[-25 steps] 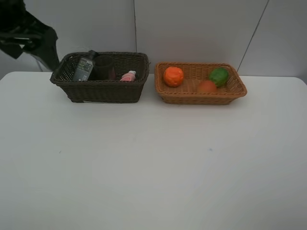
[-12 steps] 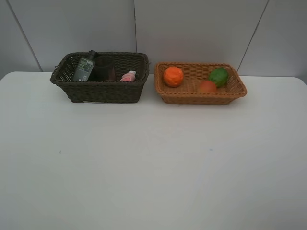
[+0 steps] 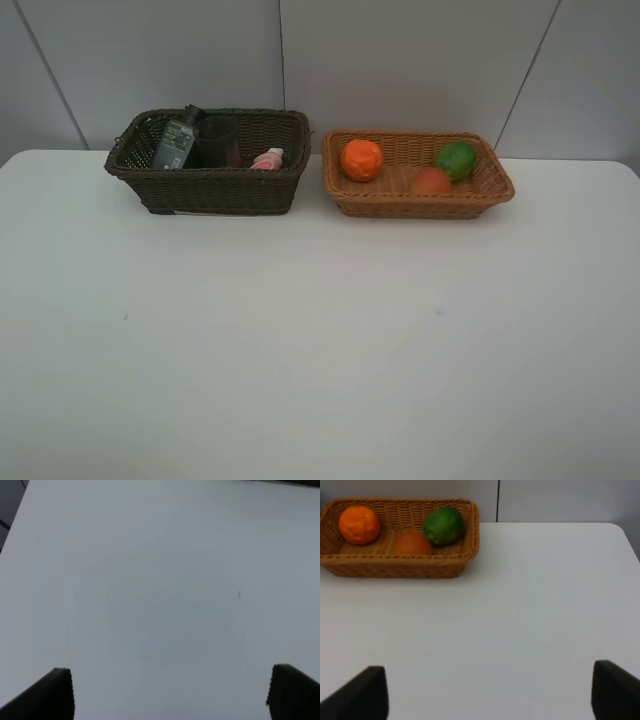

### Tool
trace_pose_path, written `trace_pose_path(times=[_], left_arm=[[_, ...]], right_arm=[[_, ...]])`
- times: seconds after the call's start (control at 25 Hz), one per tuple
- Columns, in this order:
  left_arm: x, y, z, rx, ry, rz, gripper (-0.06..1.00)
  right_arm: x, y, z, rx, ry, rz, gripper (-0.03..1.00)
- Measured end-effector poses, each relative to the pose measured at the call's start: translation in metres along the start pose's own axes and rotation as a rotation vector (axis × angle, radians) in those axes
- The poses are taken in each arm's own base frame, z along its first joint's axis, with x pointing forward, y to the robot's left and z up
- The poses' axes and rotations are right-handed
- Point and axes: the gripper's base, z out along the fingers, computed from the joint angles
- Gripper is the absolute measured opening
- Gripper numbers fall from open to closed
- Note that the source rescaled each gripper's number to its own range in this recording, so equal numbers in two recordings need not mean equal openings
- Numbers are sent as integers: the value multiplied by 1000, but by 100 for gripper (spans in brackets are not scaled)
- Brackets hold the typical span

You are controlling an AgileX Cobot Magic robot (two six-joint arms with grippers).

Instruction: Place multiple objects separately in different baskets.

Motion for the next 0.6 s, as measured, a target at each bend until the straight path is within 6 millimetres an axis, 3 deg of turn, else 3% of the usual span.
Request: trace_pose_path(times=[0.2,0.48,0.6], left_arm=[[26,-2,4,37,-62,-15,100],[33,-2,-4,66,-182,-12,100],[33,-2,2,98,-204,31,100]], right_arm=[[0,0,0,0,0,0,68],[0,0,0,1,0,-1,68],[0,0,0,1,0,-1,68]])
